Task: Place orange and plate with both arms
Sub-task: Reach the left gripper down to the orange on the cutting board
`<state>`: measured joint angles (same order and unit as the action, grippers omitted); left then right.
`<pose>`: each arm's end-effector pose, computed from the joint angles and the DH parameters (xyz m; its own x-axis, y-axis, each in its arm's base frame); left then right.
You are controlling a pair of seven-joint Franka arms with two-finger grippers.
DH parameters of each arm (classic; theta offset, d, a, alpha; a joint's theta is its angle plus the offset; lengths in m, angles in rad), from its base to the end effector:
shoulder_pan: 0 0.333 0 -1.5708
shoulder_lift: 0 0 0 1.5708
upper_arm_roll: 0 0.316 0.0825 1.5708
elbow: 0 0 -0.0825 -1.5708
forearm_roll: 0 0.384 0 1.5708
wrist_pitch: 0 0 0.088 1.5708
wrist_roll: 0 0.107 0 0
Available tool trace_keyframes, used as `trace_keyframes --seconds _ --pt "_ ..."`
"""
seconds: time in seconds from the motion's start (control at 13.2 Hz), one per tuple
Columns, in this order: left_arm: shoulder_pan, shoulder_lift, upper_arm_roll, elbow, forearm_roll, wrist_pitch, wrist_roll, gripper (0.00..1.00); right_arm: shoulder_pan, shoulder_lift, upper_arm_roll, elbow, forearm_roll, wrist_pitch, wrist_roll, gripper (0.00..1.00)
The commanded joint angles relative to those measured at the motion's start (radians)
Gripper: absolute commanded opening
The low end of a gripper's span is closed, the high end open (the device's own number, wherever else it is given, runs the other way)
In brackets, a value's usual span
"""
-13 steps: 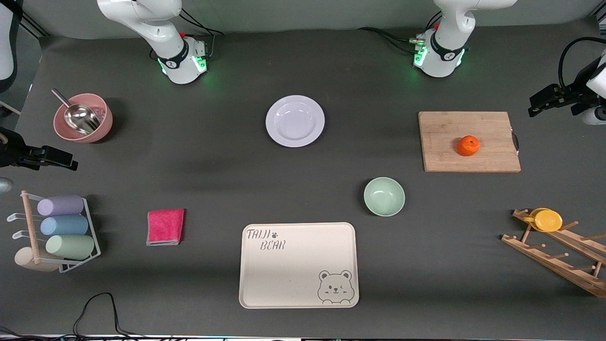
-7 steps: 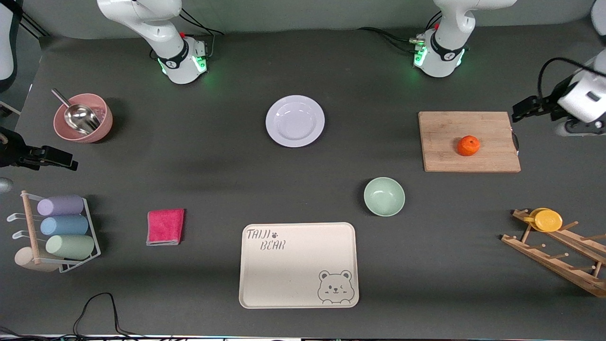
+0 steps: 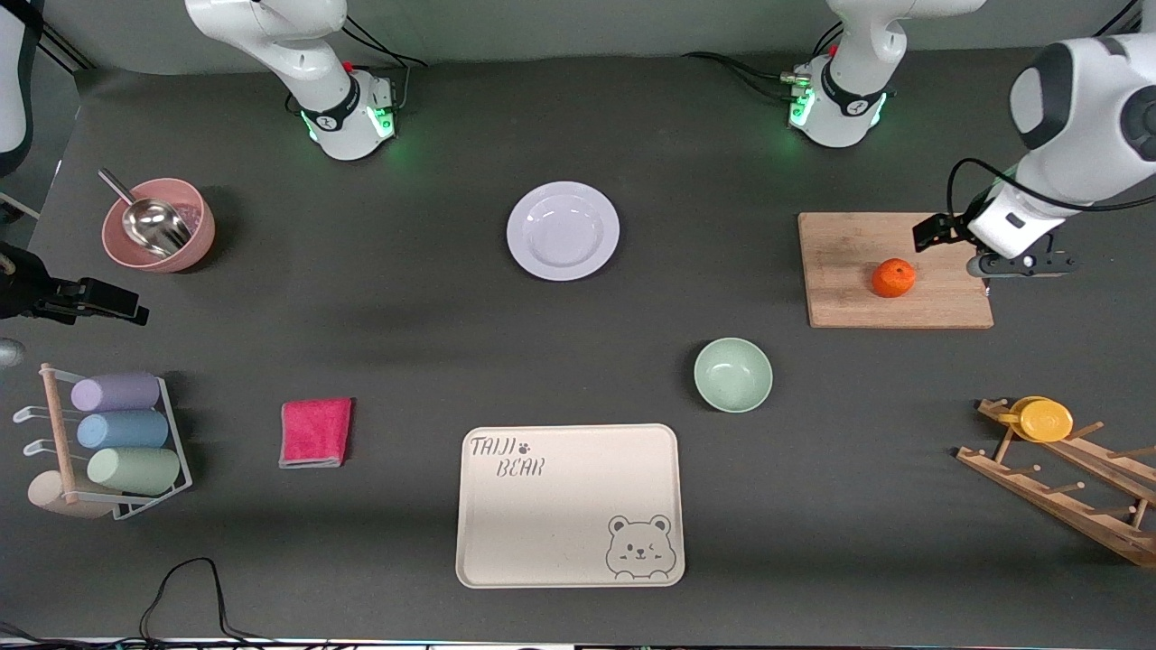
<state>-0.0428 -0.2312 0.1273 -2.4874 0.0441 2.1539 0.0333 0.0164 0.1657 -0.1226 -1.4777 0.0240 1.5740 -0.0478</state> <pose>0.4324 0.0379 0.3641 0.9944 0.0201 -0.1037 0.0201 -0.9998 -0.0016 0.6000 -0.0555 0.5733 0.9960 -0.0579 -0.0679 -0.0585 -0.9983 -0.0070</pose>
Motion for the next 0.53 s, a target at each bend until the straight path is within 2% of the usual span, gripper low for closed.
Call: trace_keyframes --seconds 0.0,0.3,0.46 --pt "0.023 -0.005 -0.003 -0.132 0.01 0.17 0.014 1.0 0.005 -0.008 -0.003 -0.019 -0.01 0.008 0.019 1.0" --pt "0.023 0.107 -0.003 -0.194 0.011 0.363 0.017 1.0 0.005 -0.009 -0.003 -0.024 -0.01 0.011 0.017 1.0" --pt "0.023 0.154 -0.003 -0.197 0.01 0.402 0.037 1.0 0.005 -0.009 -0.009 -0.024 -0.01 0.011 0.017 1.0"
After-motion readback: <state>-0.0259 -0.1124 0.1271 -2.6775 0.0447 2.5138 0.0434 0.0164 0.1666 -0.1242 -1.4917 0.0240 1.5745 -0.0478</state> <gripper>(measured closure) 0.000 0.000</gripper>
